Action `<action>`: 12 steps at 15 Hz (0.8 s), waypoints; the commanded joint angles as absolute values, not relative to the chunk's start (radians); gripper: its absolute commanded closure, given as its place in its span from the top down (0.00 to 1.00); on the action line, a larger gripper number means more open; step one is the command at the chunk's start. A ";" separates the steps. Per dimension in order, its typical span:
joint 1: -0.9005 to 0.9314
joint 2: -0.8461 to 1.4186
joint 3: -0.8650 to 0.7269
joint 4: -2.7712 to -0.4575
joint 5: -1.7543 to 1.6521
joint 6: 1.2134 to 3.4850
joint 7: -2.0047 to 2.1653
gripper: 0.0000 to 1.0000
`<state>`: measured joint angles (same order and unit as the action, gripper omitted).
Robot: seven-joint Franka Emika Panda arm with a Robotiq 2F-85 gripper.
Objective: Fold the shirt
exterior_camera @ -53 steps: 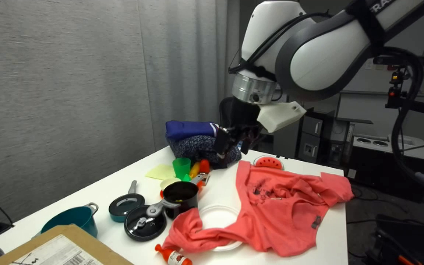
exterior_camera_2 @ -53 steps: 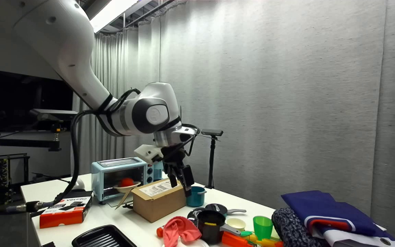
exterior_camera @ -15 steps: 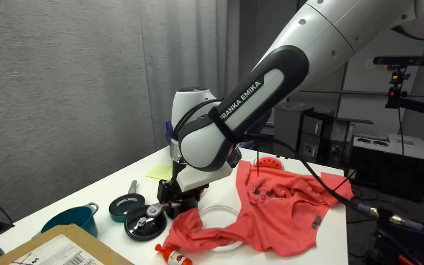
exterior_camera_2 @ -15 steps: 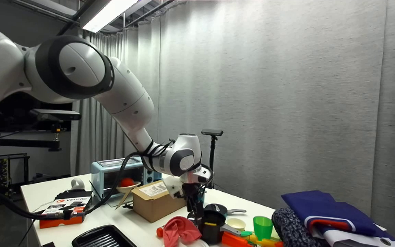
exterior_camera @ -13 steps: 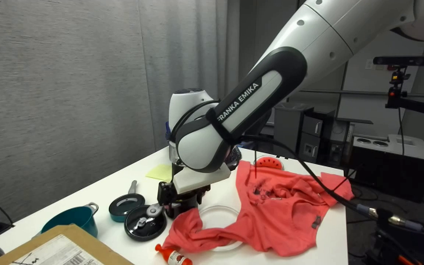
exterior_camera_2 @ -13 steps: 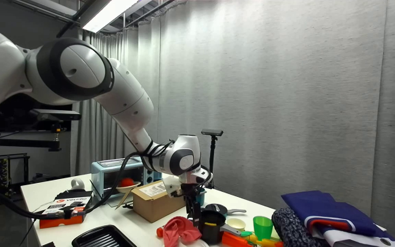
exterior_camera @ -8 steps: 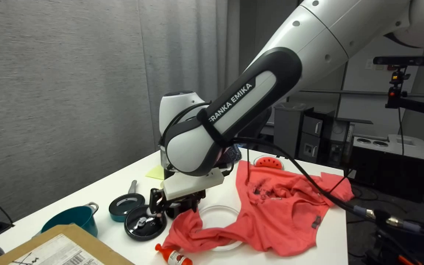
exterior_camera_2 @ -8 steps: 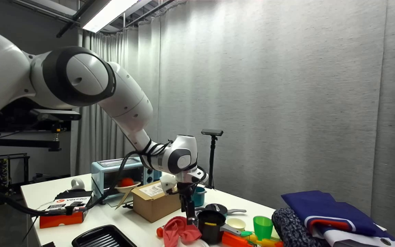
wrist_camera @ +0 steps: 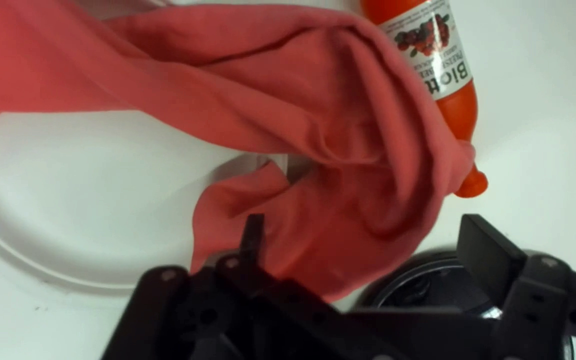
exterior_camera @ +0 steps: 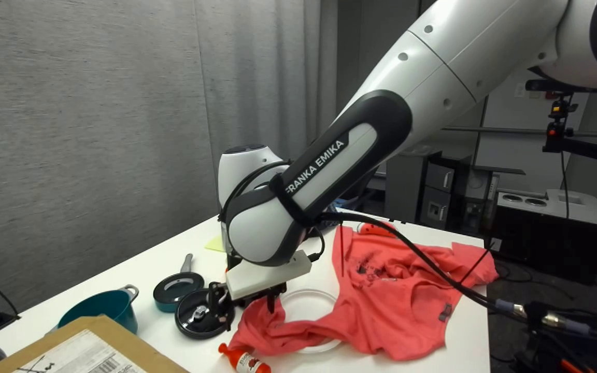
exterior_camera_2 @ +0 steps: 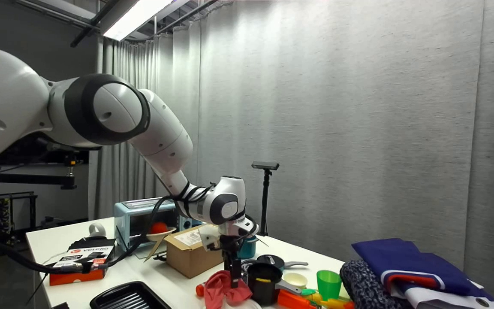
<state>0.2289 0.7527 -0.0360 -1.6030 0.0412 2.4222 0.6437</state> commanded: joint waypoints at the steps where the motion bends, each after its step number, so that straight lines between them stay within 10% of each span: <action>1: 0.222 0.780 -0.025 -1.559 0.049 2.414 0.597 0.68; 9: 0.196 0.721 0.007 -1.595 0.066 2.392 0.438 0.05; 12: 0.154 0.658 0.051 -1.633 0.094 2.342 0.331 0.00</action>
<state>0.2054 0.7323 0.0025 -1.5898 0.0482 2.4003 0.4451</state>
